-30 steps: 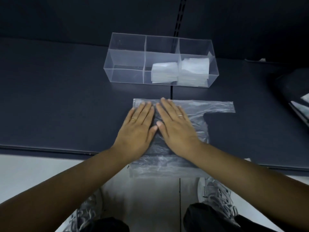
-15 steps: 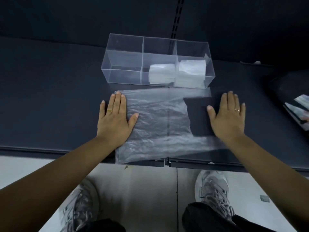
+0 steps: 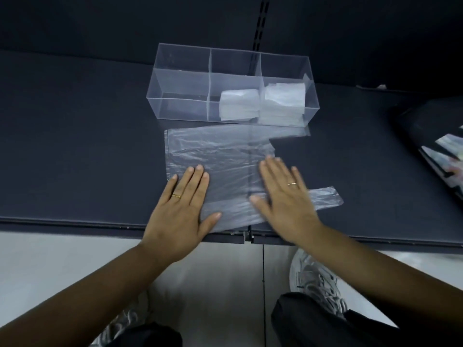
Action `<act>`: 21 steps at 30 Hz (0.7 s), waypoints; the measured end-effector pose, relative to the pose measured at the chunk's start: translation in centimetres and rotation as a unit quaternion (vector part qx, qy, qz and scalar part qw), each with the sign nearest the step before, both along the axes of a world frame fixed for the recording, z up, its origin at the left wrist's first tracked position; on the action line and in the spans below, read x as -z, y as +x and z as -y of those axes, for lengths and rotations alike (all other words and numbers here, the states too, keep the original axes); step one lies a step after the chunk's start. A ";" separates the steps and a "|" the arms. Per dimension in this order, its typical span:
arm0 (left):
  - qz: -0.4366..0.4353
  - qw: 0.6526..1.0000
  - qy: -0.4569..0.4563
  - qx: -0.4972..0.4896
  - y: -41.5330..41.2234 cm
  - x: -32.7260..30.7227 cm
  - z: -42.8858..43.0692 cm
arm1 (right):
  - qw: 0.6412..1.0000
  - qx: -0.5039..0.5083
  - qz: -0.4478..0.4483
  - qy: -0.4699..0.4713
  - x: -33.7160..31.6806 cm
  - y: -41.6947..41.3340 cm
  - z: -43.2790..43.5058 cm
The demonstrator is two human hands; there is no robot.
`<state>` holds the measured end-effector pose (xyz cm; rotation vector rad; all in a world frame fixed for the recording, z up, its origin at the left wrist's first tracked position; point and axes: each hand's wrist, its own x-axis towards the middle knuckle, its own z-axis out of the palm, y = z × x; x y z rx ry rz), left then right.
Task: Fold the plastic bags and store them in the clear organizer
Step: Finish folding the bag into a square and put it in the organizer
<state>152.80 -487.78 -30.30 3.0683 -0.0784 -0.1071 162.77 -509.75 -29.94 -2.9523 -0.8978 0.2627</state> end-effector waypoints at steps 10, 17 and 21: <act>0.002 0.996 0.028 0.088 -4.2 0.0 -3.3 | 0.968 0.243 0.049 0.039 -0.6 2.9 9.8; 0.167 0.970 -0.046 0.173 -5.6 -1.0 -2.7 | 0.973 -0.115 -0.076 0.188 -3.3 -4.2 -1.2; 0.202 0.954 -0.161 0.152 -6.3 -2.9 -0.8 | 0.955 -0.235 -0.077 0.161 -2.8 -7.2 -4.5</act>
